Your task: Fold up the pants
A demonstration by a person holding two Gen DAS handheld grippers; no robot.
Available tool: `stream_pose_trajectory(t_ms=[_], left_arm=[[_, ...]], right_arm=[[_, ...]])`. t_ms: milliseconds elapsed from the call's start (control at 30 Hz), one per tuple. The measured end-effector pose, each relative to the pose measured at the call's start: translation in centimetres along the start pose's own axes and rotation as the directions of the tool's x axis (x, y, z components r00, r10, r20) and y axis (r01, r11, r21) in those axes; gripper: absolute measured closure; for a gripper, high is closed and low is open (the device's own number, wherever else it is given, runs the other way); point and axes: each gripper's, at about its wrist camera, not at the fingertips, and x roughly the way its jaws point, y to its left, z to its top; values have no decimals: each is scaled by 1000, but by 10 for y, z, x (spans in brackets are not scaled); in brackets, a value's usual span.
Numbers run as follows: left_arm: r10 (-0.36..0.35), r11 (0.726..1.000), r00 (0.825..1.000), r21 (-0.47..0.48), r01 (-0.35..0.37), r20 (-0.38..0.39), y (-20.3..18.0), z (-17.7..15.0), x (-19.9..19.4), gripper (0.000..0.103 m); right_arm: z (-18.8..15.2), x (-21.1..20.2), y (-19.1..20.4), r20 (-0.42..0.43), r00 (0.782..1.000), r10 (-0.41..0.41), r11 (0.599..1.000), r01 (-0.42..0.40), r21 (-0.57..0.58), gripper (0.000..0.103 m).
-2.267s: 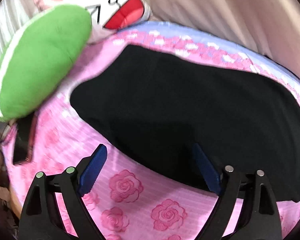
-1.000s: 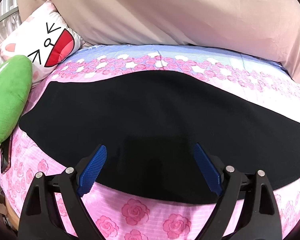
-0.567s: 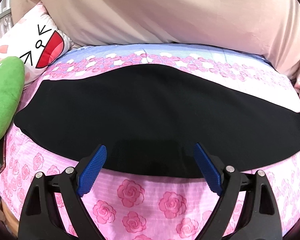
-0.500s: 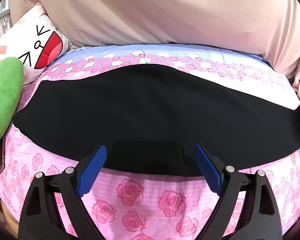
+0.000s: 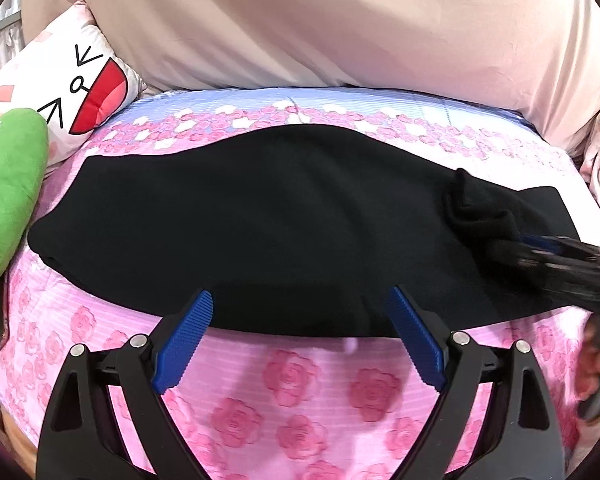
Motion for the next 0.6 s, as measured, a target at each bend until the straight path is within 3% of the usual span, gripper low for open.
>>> stream_pose_trajectory(t_ms=[33, 100, 200, 333, 433, 467, 533, 567, 600], left_arm=[[-4, 1000, 1000, -1, 4, 2, 1, 3, 0, 16], [-31, 999, 999, -8, 31, 9, -3, 9, 0, 13], [-168, 985, 986, -26, 168, -17, -26, 22, 8, 8], [-277, 961, 956, -54, 273, -99, -68, 30, 38, 8], [-274, 962, 951, -65, 267, -143, -95, 31, 63, 11], [-274, 961, 949, -68, 267, -155, -100, 31, 70, 20], [-214, 977, 966, -49, 209, -144, -111, 29, 76, 28], [-207, 978, 969, -31, 205, -131, -116, 29, 73, 51], [-240, 971, 961, -30, 238, -134, -118, 29, 70, 70]], right_arm=[[-2, -15, -5, 32, 999, 16, 1000, -16, 19, 46], [-11, -53, -22, 104, 994, -26, 999, 22, 44, 44], [-28, -89, -49, 146, 977, -153, 984, 138, 111, 44], [-55, -110, -78, 141, 969, -201, 965, 171, 197, 44], [-68, -114, -89, 124, 965, -231, 955, 201, 216, 44], [-70, -117, -92, 125, 964, -235, 954, 204, 221, 44], [-73, -118, -98, 122, 965, -234, 952, 202, 231, 44], [-76, -120, -101, 121, 963, -241, 950, 208, 234, 43], [-74, -119, -102, 119, 961, -250, 947, 217, 239, 43]])
